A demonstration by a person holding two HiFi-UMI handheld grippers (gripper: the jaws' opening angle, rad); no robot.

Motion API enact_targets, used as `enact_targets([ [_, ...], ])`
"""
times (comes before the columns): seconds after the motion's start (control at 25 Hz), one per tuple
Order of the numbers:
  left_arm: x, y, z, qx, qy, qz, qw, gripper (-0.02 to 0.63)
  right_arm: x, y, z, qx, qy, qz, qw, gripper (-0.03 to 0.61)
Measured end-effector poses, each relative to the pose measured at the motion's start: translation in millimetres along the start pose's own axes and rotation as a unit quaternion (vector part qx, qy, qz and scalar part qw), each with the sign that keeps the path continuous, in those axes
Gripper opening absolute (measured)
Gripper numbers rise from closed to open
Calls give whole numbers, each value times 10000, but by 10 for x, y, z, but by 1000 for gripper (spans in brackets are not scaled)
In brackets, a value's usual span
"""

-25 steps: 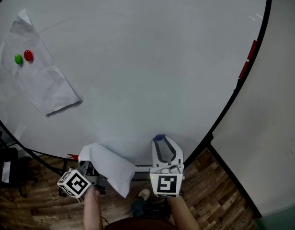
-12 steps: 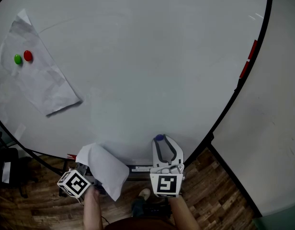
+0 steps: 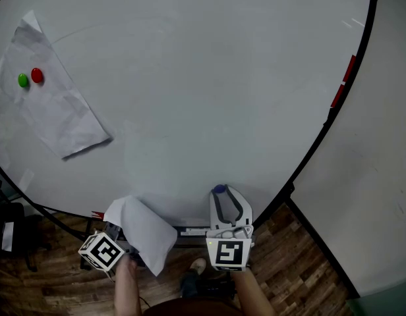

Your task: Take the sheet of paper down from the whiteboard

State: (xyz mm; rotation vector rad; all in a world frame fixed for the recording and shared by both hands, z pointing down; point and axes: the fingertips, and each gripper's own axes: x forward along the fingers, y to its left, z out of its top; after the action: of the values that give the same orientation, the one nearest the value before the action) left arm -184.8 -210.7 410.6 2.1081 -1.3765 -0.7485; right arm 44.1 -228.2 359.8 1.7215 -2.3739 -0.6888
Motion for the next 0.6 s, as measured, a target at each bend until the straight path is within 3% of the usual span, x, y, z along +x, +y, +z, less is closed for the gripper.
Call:
enact_targets([
  [0.6, 29, 40, -30, -22, 69, 58, 10000, 23, 22, 29, -28, -48, -11, 35, 10000, 137],
])
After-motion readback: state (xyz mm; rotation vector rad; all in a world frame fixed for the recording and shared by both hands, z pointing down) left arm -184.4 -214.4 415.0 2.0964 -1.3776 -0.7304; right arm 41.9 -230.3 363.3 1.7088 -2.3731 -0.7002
